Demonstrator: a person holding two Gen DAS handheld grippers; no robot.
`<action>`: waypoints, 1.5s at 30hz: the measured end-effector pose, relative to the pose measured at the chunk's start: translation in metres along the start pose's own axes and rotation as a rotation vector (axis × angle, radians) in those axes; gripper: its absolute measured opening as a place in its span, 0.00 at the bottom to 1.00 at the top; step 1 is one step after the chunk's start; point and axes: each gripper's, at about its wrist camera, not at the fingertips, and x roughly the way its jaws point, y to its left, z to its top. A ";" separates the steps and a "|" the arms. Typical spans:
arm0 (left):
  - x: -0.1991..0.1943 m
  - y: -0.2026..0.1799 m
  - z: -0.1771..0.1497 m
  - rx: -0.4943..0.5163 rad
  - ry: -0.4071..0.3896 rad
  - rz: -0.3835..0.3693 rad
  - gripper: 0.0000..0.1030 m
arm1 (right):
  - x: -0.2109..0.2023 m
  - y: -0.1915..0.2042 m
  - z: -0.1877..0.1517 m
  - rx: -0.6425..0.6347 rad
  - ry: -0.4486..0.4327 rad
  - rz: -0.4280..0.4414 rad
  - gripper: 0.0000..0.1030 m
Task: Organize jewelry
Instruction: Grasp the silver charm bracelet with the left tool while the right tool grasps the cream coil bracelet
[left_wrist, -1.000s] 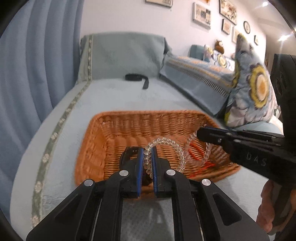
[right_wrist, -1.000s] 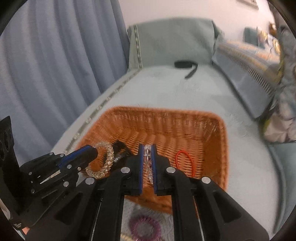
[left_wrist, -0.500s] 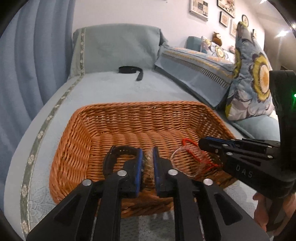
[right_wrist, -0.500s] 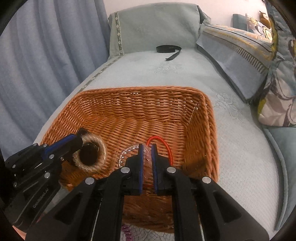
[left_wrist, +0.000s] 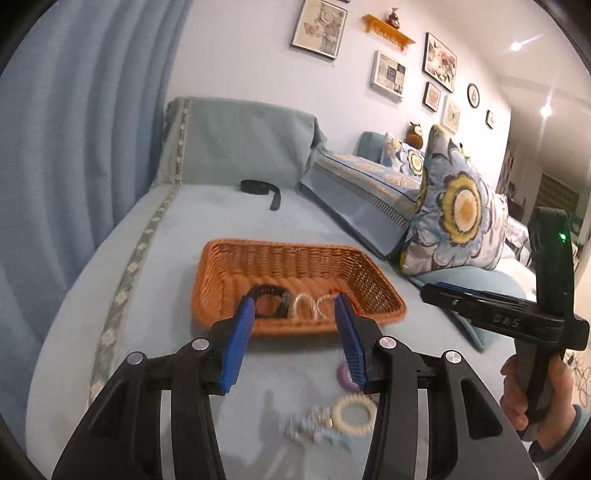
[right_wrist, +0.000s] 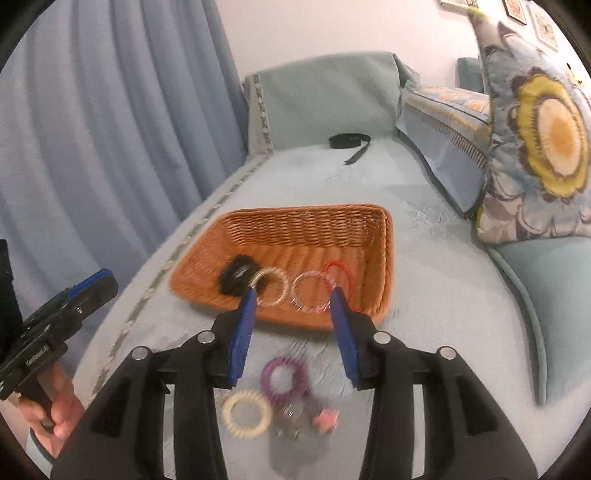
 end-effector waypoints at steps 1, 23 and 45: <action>-0.007 0.001 -0.005 -0.011 0.003 0.002 0.43 | -0.007 0.003 -0.006 -0.006 -0.002 0.000 0.37; 0.026 0.016 -0.103 -0.084 0.269 -0.020 0.44 | 0.028 0.016 -0.124 0.035 0.218 0.074 0.37; 0.086 0.013 -0.100 -0.018 0.389 -0.105 0.44 | 0.076 0.017 -0.107 0.134 0.265 0.037 0.28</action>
